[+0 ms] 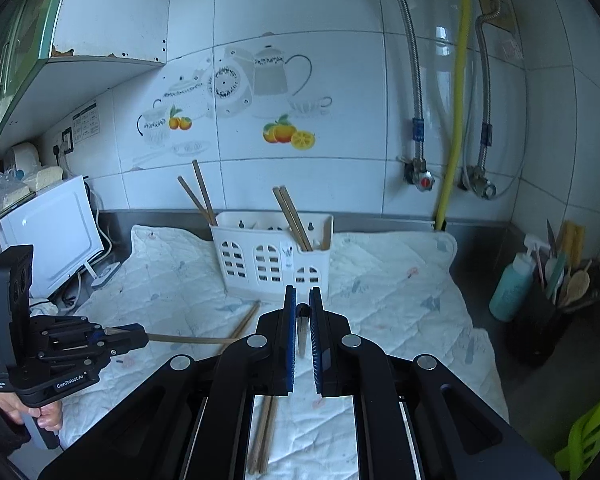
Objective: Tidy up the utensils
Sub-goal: 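Grasp a chopstick with the right gripper while the left gripper lifts its chopstick toward the holder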
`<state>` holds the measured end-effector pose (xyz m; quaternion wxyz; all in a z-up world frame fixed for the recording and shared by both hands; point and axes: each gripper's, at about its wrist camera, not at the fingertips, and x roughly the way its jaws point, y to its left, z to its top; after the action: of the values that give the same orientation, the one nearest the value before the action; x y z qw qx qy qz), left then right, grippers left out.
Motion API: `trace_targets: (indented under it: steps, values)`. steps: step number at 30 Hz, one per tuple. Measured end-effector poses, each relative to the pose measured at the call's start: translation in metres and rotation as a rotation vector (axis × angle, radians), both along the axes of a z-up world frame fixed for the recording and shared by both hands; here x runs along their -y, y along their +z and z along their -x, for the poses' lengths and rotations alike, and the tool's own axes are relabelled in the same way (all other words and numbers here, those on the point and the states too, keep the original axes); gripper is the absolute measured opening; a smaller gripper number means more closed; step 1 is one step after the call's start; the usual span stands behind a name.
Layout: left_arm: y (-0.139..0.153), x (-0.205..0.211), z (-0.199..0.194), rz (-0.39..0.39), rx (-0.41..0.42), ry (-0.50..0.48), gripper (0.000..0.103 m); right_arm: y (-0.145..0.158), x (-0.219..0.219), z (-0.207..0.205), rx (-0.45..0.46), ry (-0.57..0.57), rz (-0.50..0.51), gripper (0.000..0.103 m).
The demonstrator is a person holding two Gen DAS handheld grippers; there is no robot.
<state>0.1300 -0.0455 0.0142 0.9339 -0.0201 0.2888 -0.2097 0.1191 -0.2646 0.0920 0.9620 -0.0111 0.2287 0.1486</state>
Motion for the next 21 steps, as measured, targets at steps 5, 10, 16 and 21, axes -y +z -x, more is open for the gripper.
trace_targets:
  steps: [5,10,16,21]
  values:
    - [0.022,0.000,-0.015,-0.011,0.021,-0.016,0.005,0.028,0.002,-0.023,0.019,0.008,-0.012,0.007]
    - [0.042,0.000,-0.028,-0.033,0.045,-0.017,0.005,0.066,0.004,-0.054,0.070,0.013,-0.040,0.007]
    - [0.059,-0.001,-0.042,-0.031,0.058,-0.026,0.005,0.098,-0.009,-0.096,0.131,-0.008,-0.013,0.007]
    - [0.073,-0.006,-0.051,-0.018,0.074,-0.028,0.005,0.112,-0.021,-0.130,0.165,-0.021,-0.006,0.007]
